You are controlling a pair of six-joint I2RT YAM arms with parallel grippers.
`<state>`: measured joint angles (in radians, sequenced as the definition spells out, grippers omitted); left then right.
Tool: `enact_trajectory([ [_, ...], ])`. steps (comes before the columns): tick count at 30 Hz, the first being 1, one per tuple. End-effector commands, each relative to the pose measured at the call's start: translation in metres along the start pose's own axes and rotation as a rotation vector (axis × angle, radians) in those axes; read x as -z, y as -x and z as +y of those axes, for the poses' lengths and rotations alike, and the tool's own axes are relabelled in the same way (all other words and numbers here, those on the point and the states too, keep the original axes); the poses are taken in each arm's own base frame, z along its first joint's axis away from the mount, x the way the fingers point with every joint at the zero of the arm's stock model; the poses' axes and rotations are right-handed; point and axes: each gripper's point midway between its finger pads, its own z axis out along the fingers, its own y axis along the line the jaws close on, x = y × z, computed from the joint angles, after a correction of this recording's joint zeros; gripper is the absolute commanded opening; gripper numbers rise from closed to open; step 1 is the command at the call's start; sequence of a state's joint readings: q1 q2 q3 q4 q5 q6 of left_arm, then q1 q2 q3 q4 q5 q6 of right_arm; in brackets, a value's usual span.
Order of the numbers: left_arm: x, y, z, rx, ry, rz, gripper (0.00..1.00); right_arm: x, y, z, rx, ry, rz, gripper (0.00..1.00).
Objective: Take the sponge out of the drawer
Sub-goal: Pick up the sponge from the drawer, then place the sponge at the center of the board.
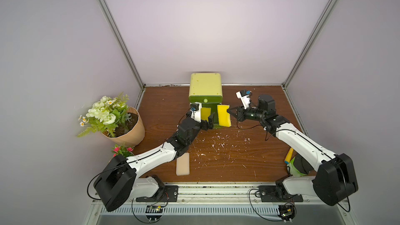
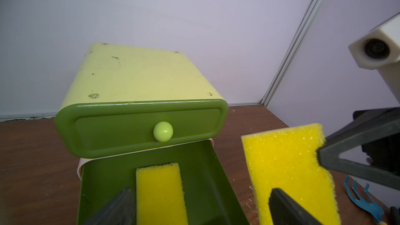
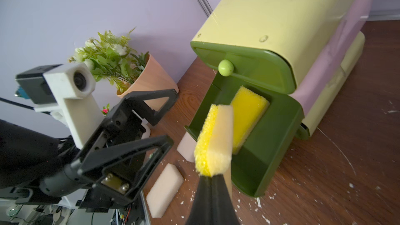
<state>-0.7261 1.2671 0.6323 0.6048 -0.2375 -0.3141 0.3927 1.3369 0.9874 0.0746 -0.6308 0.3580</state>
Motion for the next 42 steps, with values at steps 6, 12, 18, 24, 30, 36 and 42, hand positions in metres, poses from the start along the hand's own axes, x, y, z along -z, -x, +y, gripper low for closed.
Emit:
enact_trajectory([
  [6,-0.008,0.011,0.009,0.009,0.065,0.003,1.00,0.009,-0.024,-0.037,-0.006,-0.132,0.101,0.00],
  [12,-0.019,0.006,0.010,0.012,0.075,0.026,1.00,0.003,-0.046,-0.063,-0.051,-0.177,0.177,0.00],
  [18,-0.026,0.002,0.009,0.013,0.070,0.038,1.00,-0.010,-0.063,-0.081,-0.119,-0.148,0.225,0.04],
  [24,-0.029,-0.002,0.009,0.010,0.071,0.049,1.00,-0.024,-0.079,-0.100,-0.176,-0.126,0.273,0.06],
  [30,-0.028,-0.002,0.010,0.005,0.077,0.048,1.00,-0.033,-0.093,-0.121,-0.235,-0.139,0.305,0.12],
  [36,-0.027,-0.001,0.011,0.000,0.078,0.050,1.00,-0.033,-0.101,-0.136,-0.252,-0.191,0.330,0.20],
  [42,-0.025,-0.001,0.012,0.000,0.082,0.049,1.00,-0.028,-0.105,-0.147,-0.254,-0.253,0.341,0.26],
])
